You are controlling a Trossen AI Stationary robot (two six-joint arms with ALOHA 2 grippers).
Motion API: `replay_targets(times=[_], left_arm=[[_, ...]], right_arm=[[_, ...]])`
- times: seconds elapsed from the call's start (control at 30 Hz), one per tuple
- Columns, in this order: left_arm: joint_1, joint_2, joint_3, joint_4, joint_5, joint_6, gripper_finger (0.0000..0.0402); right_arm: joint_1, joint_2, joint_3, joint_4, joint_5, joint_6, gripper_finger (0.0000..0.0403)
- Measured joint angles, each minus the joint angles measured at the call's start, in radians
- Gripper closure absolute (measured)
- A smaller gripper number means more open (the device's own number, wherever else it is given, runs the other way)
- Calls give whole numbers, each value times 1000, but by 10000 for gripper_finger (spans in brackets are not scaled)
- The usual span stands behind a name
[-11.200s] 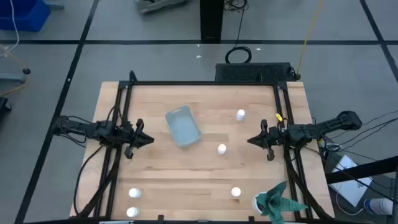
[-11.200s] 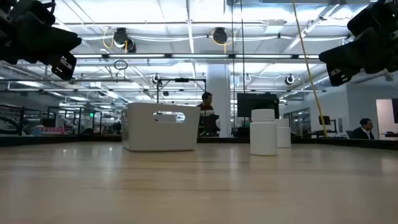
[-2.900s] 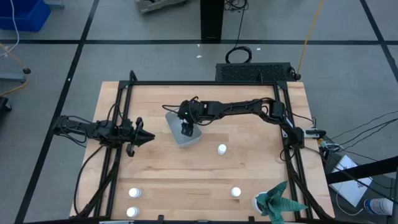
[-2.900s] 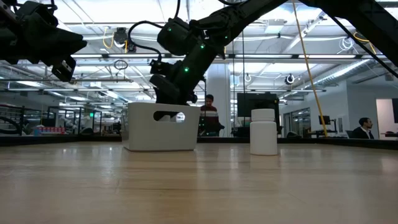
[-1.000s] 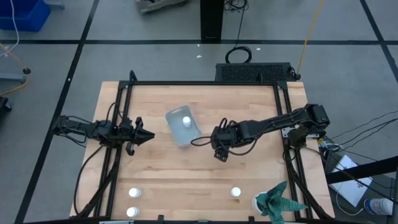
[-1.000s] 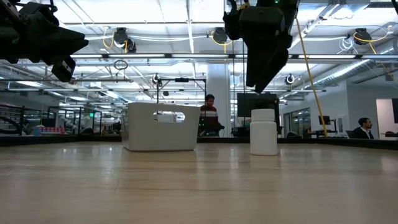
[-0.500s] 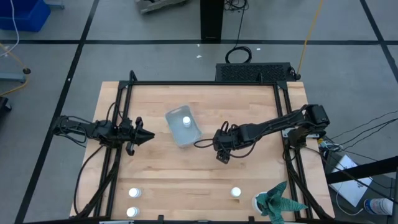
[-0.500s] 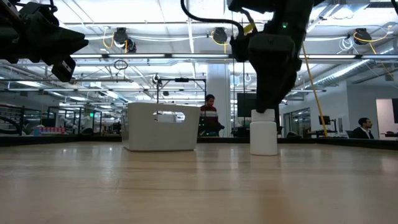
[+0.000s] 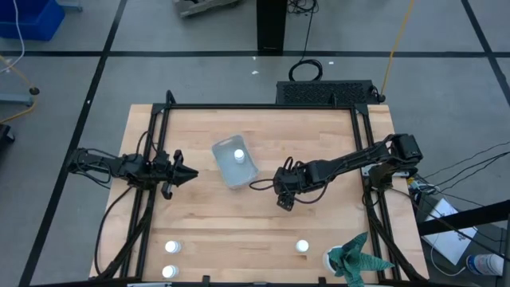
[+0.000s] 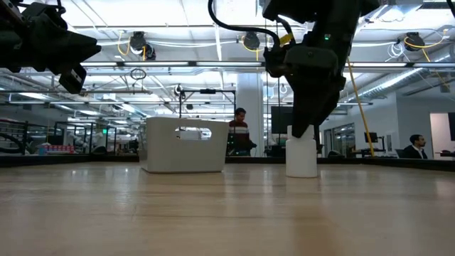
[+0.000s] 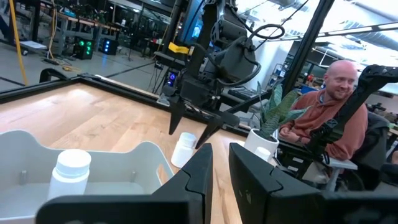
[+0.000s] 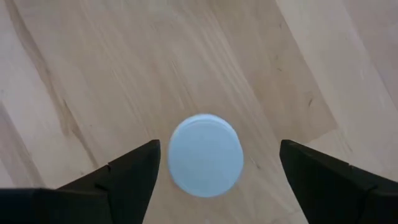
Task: Pick and place pill bottles into a basket
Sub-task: Put the white pill bottle into the gray bin
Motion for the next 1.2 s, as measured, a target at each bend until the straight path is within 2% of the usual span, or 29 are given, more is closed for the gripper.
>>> replay_targets(times=[0.33,0.6,0.9,1.07,1.2], left_arm=[[0,0,0,0,0,0,344],[0,0,0,0,0,0,344],[0,0,0,-12,-1,0,344],[0,0,0,-16,-2,-1,344],[0,0,0,-16,-1,-2,344]], right_arm=[[0,0,0,2,0,-2,169],[0,0,0,53,1,-83,252],[0,-66,0,116,41,-135,254],[7,-156,0,107,118,-136,249],[30,-229,0,117,218,-156,252]])
